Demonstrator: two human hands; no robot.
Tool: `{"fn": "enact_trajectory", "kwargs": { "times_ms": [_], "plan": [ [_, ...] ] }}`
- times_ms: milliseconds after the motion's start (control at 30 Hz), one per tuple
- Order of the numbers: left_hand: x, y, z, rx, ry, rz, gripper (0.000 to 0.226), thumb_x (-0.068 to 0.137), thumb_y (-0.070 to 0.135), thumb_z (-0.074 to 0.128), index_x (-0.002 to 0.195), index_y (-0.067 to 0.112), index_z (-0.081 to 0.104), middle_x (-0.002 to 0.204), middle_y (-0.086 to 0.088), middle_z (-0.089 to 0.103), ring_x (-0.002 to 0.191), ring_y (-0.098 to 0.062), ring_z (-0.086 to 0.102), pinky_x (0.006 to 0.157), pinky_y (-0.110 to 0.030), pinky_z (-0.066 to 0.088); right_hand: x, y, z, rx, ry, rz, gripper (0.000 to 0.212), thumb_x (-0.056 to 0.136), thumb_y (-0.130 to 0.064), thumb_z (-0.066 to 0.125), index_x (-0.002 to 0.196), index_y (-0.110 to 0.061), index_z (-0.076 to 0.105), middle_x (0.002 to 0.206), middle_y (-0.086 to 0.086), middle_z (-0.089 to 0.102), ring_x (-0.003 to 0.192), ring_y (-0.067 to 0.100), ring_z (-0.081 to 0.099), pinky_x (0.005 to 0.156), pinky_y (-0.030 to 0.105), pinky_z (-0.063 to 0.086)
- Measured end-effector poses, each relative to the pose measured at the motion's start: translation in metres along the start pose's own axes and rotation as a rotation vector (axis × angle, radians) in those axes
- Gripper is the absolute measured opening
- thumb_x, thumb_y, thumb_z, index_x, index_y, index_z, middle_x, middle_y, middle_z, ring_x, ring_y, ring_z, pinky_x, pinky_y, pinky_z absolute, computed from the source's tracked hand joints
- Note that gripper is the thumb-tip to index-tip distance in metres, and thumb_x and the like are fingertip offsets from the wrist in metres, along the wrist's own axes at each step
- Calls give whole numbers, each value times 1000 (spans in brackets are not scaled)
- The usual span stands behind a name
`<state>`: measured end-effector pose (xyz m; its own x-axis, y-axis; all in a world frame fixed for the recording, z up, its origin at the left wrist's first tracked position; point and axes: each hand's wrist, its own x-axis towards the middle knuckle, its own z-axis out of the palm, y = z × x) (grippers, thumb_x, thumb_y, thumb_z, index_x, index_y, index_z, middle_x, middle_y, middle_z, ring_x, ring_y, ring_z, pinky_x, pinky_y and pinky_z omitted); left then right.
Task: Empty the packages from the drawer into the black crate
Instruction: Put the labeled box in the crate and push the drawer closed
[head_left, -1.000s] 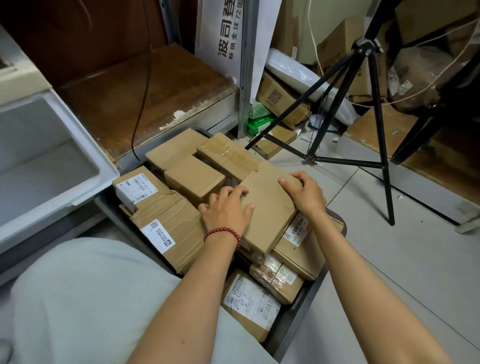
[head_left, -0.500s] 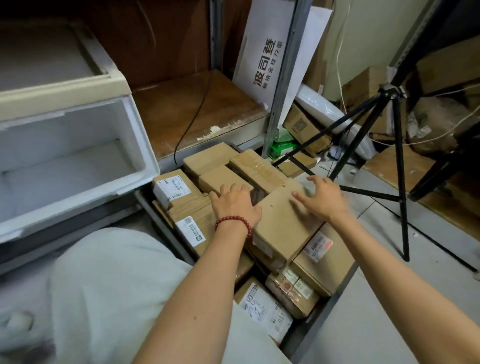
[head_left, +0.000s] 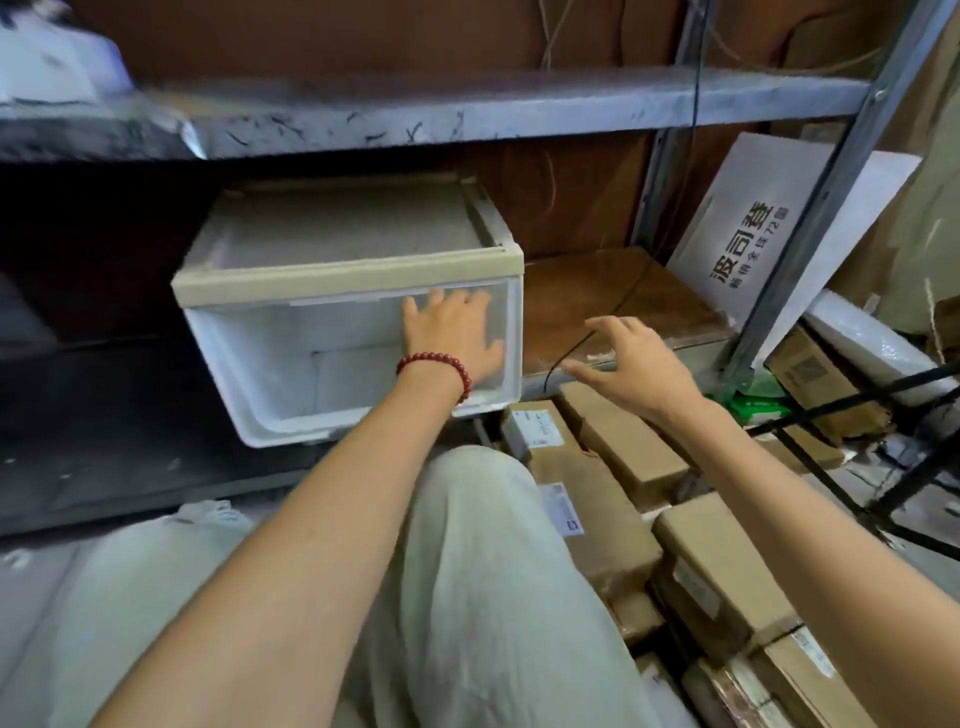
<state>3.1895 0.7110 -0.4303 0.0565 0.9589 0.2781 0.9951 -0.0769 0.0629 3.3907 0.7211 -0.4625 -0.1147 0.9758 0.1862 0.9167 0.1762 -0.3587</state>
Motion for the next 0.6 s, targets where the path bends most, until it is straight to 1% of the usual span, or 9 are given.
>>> {"fn": "enact_trajectory", "kwargs": {
  "times_ms": [100, 200, 267, 333, 433, 500, 533, 600],
  "plan": [
    [-9, -75, -8, 73, -37, -127, 59, 91, 49, 49, 144, 26, 36, 144, -3, 46, 133, -26, 38, 105, -47, 31, 25, -52, 7, 23, 28, -152, 67, 85, -59, 60, 140, -26, 43, 146, 1, 44, 129, 21, 46, 99, 43, 47],
    [-24, -131, -1, 104, -65, -247, 62, 91, 48, 50, 147, 29, 30, 146, 0, 42, 133, -25, 37, 105, -45, 32, 47, -92, 26, 3, 46, -293, 65, 87, -54, 62, 141, -25, 41, 144, 1, 45, 129, 21, 44, 97, 40, 44],
    [-32, -158, 10, 96, -71, -310, 64, 91, 47, 50, 148, 28, 27, 148, 1, 40, 132, -25, 39, 103, -44, 32, 62, -111, 45, -13, 64, -354, 64, 88, -49, 63, 142, -24, 39, 143, 2, 45, 130, 22, 43, 102, 40, 41],
    [-37, -178, 24, 90, -46, -338, 66, 92, 45, 51, 149, 28, 24, 149, 2, 37, 133, -24, 38, 101, -43, 32, 78, -126, 66, -55, 102, -389, 66, 88, -44, 65, 144, -25, 37, 145, 2, 43, 133, 23, 38, 109, 40, 32],
    [-33, -197, 47, 90, 23, -310, 68, 92, 40, 54, 150, 27, 23, 152, -1, 30, 135, -25, 33, 102, -43, 32, 103, -137, 92, -147, 184, -386, 73, 84, -35, 71, 146, -24, 34, 151, 4, 36, 141, 26, 28, 115, 43, 21],
    [-29, -204, 65, 93, 120, -249, 70, 88, 32, 62, 149, 25, 29, 153, -6, 31, 135, -29, 33, 102, -46, 32, 118, -138, 106, -205, 209, -367, 79, 81, -29, 74, 147, -24, 30, 154, 6, 30, 145, 28, 19, 118, 48, 13],
    [-25, -206, 74, 103, 183, -202, 73, 84, 27, 67, 148, 22, 33, 151, -10, 34, 134, -33, 36, 102, -49, 34, 125, -138, 113, -220, 222, -369, 82, 80, -27, 75, 148, -24, 29, 154, 7, 29, 146, 29, 17, 119, 50, 10],
    [-9, -209, 86, 129, 309, -135, 78, 78, 23, 73, 147, 19, 36, 149, -14, 37, 133, -38, 37, 102, -55, 35, 138, -136, 126, -222, 269, -390, 85, 77, -25, 77, 148, -24, 30, 152, 7, 31, 145, 31, 19, 119, 54, 8]
  ]
}}
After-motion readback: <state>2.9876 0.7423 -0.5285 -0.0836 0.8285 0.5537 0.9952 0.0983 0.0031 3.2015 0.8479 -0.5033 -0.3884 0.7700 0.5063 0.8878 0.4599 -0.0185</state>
